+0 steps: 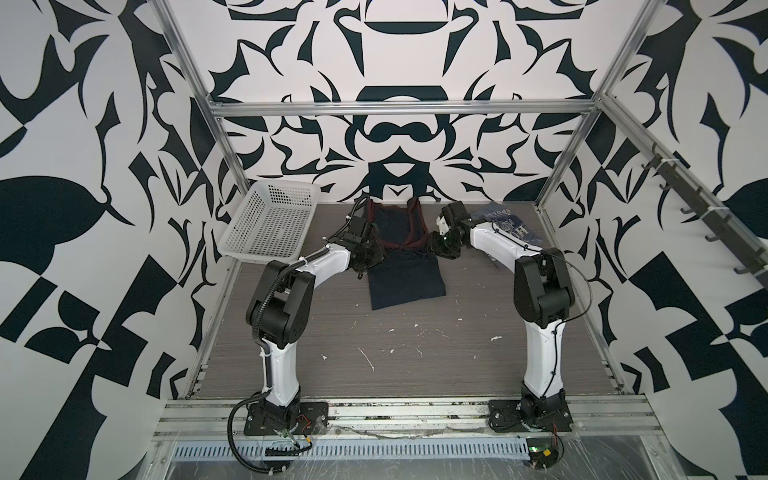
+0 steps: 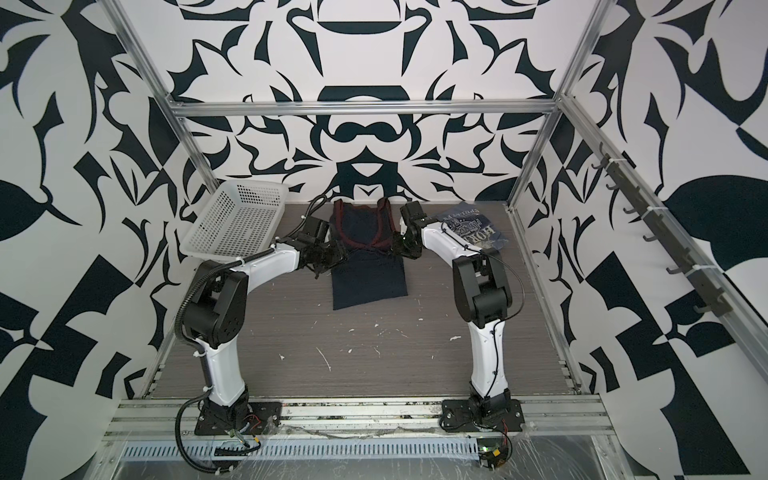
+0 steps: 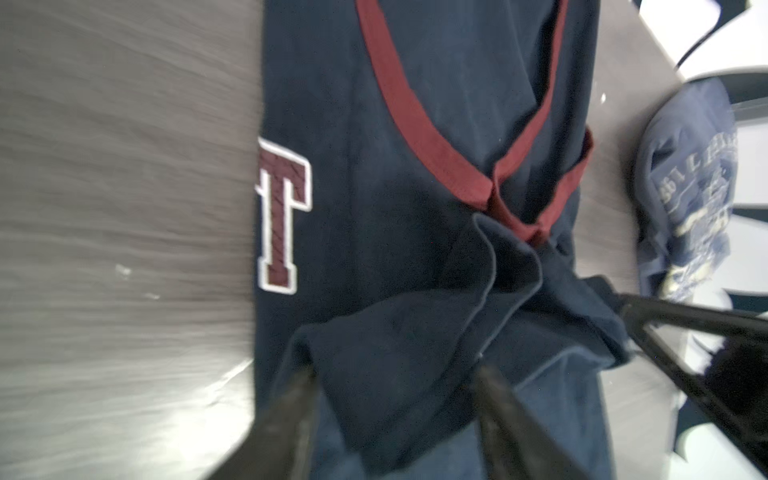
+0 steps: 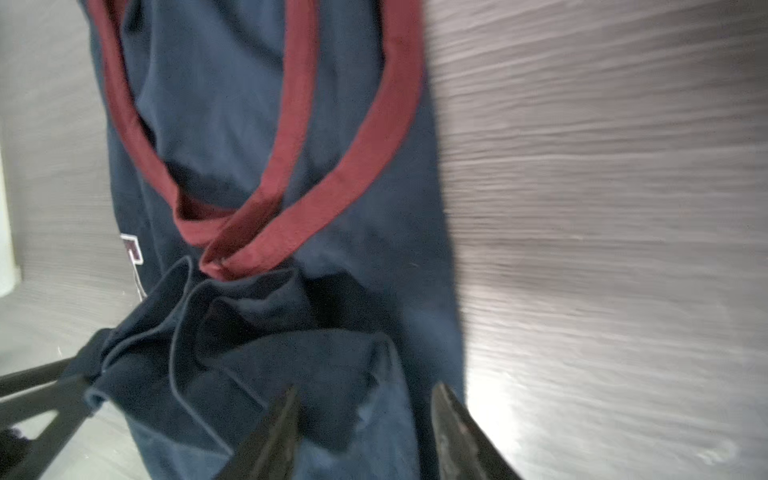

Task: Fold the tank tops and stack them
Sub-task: 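Lift the near hem with both grippers and fold it toward the maroon straps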

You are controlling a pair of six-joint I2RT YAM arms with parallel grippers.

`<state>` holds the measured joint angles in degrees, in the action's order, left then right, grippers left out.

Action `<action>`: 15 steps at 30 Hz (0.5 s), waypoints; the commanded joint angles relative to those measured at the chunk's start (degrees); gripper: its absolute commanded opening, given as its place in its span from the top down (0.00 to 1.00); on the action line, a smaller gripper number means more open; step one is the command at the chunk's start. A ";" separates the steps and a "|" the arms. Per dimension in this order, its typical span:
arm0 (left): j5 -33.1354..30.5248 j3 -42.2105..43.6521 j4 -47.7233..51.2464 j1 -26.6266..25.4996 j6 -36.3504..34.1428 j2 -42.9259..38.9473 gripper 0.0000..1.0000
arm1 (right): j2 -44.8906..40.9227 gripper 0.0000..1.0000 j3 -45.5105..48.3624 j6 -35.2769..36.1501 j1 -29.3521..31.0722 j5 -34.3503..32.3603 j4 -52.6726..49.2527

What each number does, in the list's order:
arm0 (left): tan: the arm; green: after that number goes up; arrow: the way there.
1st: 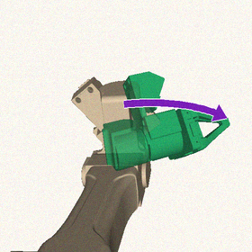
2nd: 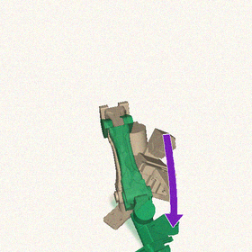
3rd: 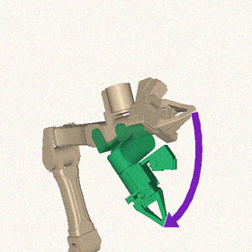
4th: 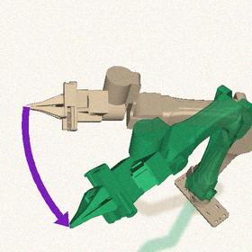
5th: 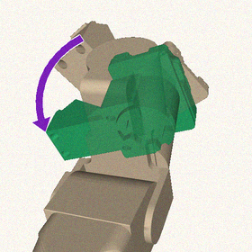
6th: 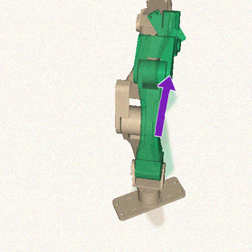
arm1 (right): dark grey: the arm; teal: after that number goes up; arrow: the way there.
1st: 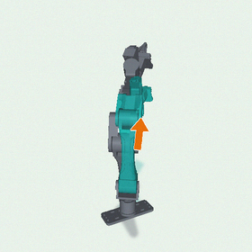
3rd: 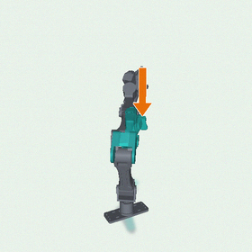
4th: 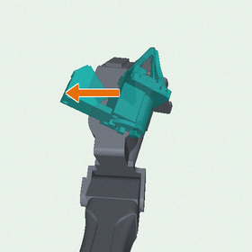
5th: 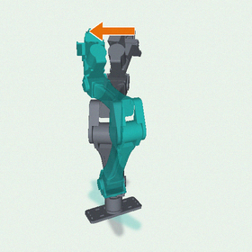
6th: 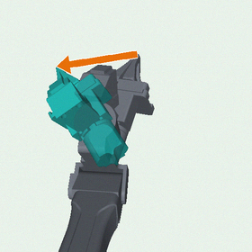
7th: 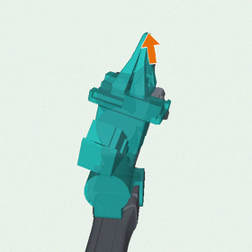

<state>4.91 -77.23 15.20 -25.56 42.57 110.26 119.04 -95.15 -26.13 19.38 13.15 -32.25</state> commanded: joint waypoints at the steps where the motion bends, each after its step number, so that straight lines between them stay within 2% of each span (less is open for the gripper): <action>1: -4.68 0.42 6.29 0.29 -2.75 -6.58 0.26 | -6.70 0.40 -0.70 3.17 0.16 -3.28 -4.25; 5: -2.76 7.78 6.70 -0.18 -2.29 -14.36 0.21 | -14.39 0.39 10.43 2.38 0.27 -0.93 -1.11; 9: -1.38 17.47 5.59 -1.96 0.69 -21.08 0.21 | -21.12 0.39 22.78 0.79 0.33 3.17 3.98; 15: 4.69 29.80 -4.92 -3.83 6.73 -25.19 0.21 | -25.68 0.38 34.85 -2.44 0.31 10.10 12.31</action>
<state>6.00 -50.63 15.07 -28.93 45.80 85.56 95.07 -62.96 -26.65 19.55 18.46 -25.93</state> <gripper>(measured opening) 0.789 0.613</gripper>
